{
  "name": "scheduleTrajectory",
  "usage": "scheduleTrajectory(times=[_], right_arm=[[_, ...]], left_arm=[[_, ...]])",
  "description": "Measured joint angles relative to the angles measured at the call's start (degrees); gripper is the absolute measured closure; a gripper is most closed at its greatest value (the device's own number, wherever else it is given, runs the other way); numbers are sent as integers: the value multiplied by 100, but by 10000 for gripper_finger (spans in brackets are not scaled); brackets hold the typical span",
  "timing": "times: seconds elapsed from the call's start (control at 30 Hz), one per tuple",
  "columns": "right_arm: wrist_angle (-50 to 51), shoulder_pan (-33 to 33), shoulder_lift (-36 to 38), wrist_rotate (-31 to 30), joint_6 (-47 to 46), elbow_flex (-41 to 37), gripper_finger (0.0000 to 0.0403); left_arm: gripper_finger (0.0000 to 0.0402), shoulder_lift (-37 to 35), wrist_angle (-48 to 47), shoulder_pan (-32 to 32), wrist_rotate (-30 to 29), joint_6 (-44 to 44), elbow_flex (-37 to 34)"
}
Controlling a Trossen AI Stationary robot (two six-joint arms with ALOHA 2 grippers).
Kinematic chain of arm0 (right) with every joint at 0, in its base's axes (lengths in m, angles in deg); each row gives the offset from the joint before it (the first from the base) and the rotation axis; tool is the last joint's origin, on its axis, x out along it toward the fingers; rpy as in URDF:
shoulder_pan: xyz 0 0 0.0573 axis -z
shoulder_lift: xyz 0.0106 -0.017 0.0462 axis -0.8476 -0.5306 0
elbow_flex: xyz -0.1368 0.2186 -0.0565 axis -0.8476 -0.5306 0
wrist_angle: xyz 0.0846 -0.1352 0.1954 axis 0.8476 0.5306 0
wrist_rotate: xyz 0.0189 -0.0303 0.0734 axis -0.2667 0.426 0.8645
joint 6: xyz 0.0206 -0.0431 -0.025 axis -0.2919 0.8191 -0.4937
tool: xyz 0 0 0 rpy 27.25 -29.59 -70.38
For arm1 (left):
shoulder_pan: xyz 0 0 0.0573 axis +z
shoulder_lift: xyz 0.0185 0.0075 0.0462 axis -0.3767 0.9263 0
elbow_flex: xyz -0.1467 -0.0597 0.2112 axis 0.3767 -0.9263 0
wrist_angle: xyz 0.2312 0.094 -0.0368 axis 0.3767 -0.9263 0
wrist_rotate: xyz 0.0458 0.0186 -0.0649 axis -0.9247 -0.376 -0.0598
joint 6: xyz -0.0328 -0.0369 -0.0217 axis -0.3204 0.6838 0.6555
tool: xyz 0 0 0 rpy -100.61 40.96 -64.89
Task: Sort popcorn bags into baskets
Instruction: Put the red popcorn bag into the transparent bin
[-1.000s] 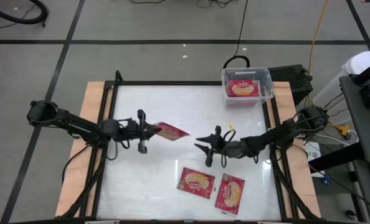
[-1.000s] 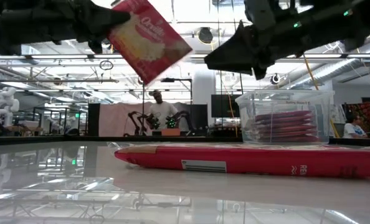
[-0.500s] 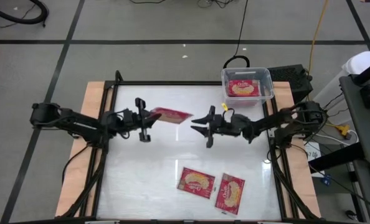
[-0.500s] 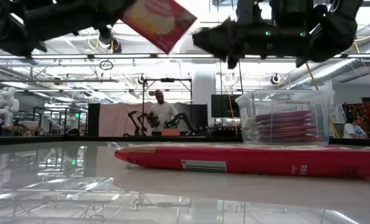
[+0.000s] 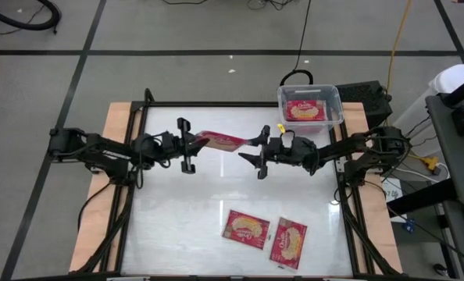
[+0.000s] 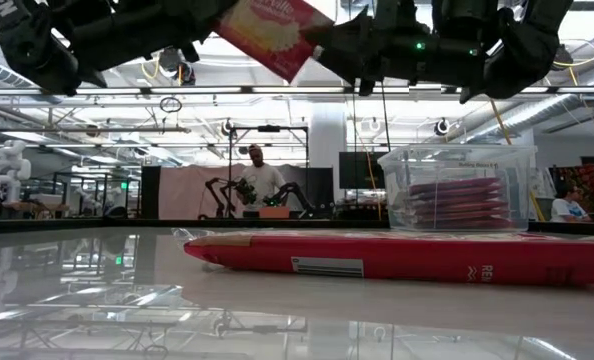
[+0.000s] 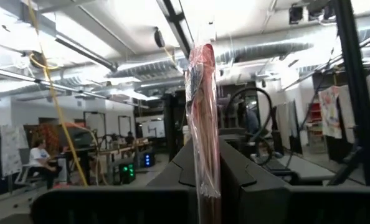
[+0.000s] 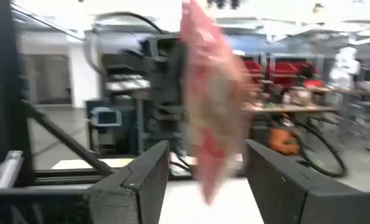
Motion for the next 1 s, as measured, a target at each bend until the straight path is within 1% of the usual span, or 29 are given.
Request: scheduleTrajectory(times=[0.07, 0.17, 0.27, 0.37, 0.47, 0.6, 0.8, 0.87, 0.93, 1.0], right_arm=[[-148, 5, 0, 163, -23, 0, 212], [-357, 25, 0, 190, -19, 0, 233], [-365, 60, 0, 183, 97, 0, 257], [-368, 84, 0, 187, 131, 0, 279], [-367, 86, 0, 226, 160, 0, 298], [-403, 86, 0, 394, 196, 0, 328], [-306, 115, 0, 467, 311, 2, 389], [-270, 164, 2, 474, 276, 2, 394], [-228, 228, 2, 489, 162, 2, 390], [-119, 284, 32, 501, 78, 2, 384]], left_arm=[[378, 0, 87, 49, 92, 6, 0], [373, -2, 158, 95, 334, 36, 96], [374, 6, 144, 99, 419, 40, 219], [378, 185, 142, 99, 459, 1, 386], [379, 518, 125, 99, 572, 24, 629], [371, 870, 151, 95, 590, 1, 834], [367, 921, 173, 99, 593, -25, 872], [366, 922, 159, 99, 589, -28, 872], [363, 922, 108, 99, 573, -17, 872], [352, 920, 27, 104, 565, 106, 872]])
